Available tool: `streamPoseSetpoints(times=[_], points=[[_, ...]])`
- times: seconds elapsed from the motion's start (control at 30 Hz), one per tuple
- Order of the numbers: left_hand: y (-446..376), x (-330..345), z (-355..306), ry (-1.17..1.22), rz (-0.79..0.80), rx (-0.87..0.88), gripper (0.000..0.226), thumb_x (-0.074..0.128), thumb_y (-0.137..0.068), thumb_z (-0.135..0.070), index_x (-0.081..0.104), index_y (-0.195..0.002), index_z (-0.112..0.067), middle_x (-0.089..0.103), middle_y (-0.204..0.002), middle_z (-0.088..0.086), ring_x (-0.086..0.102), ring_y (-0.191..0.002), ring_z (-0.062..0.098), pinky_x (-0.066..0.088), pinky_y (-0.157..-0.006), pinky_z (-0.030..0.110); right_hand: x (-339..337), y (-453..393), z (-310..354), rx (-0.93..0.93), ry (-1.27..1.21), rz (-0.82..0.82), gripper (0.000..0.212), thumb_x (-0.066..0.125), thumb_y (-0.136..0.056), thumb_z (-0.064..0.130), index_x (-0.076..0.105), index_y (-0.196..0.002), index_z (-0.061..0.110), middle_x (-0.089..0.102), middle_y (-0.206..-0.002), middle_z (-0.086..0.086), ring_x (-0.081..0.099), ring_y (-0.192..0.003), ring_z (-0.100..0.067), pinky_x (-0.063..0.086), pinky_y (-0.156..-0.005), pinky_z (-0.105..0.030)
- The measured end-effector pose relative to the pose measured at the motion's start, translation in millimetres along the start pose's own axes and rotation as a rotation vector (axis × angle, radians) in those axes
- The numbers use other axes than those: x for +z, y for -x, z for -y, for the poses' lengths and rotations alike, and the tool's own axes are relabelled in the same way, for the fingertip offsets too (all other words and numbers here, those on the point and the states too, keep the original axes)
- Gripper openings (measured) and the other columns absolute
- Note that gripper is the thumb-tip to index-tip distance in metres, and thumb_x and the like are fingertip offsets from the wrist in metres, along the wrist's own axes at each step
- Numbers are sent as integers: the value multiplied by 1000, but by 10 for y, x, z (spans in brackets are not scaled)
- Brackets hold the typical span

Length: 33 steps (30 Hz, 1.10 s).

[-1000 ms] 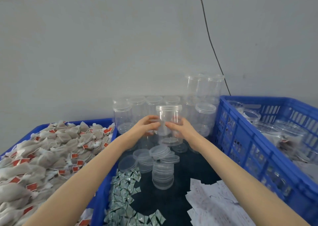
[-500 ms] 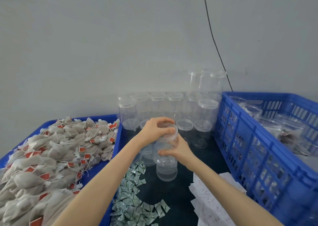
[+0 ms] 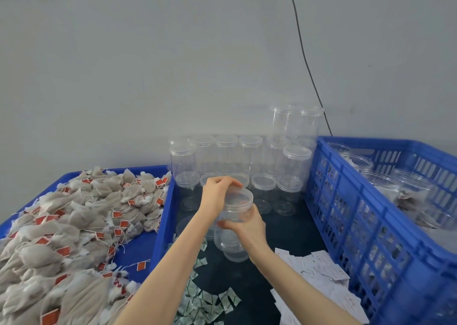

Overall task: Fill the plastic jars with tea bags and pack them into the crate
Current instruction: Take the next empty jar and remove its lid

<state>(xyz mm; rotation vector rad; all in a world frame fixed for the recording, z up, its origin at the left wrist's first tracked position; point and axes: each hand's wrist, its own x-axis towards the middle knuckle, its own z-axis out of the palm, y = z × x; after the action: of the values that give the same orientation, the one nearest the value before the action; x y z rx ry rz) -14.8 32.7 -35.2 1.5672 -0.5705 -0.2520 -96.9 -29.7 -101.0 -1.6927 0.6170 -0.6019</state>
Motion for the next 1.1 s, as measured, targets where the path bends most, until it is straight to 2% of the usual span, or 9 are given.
streamPoseSetpoints(times=[0.2,0.3,0.4,0.5,0.6,0.8,0.97,1.03,1.1], points=[[92,71,31,41,-99,-35,37,48,-88,-18,74,-63,-19,73,-78,-5,62,-85,12,39,-67,21,-35,40,-24,-19,44,-14,69,93,-56,31,53,-111,28,63,-97,17,56,-85,7,39,-60,-5],[123,130,-14,15,-110,-18,37,46,-91,-20,74,-66,-17,73,-79,-4,63,-84,11,39,-65,17,-46,86,-66,-34,-27,-25,74,94,-49,37,54,-112,29,65,-102,16,60,-95,4,46,-74,-9],[151,90,-14,-174,131,108,16,59,-91,-27,74,-95,-24,70,-104,-8,61,-102,8,42,-80,15,-179,20,-86,-49,41,33,82,91,-44,42,57,-116,24,69,-106,10,64,-102,-5,51,-88,-21],[86,-108,-66,-573,558,199,53,68,-85,-41,49,-134,-38,37,-142,-13,35,-127,2,29,-105,25,-415,-121,-80,-99,140,215,69,94,-54,22,60,-114,29,72,-95,20,64,-92,13,47,-72,-7],[22,-210,-138,-617,713,196,66,73,-80,-43,38,-136,-49,36,-143,-18,34,-130,1,27,-107,25,-456,-176,19,-103,241,257,77,88,-42,41,61,-114,34,71,-94,25,64,-89,11,46,-68,-9],[100,-103,40,-330,437,209,48,78,-77,-28,59,-121,-35,58,-123,-17,53,-111,-8,43,-102,25,-313,-167,70,-135,475,114,68,68,-41,66,49,-104,46,59,-88,26,59,-84,8,36,-56,-6],[340,366,106,-477,-181,59,68,72,-70,-55,48,-129,-32,43,-127,-5,51,-103,11,39,-85,23,-147,-45,-66,-169,348,-120,60,73,-64,50,41,-112,31,56,-103,14,59,-95,-10,48,-73,-27],[318,440,109,-430,-132,6,85,72,-71,-57,36,-142,-27,32,-140,0,47,-119,18,39,-93,28,-127,-39,-114,-166,262,-148,59,77,-69,39,42,-116,28,59,-108,8,62,-100,-14,52,-77,-31],[250,389,67,-359,75,-70,95,73,-74,-53,22,-149,-26,21,-148,5,36,-132,22,34,-101,31,-199,-57,-155,-119,182,-128,64,83,-65,37,44,-114,27,62,-111,5,63,-103,-15,54,-83,-34]])
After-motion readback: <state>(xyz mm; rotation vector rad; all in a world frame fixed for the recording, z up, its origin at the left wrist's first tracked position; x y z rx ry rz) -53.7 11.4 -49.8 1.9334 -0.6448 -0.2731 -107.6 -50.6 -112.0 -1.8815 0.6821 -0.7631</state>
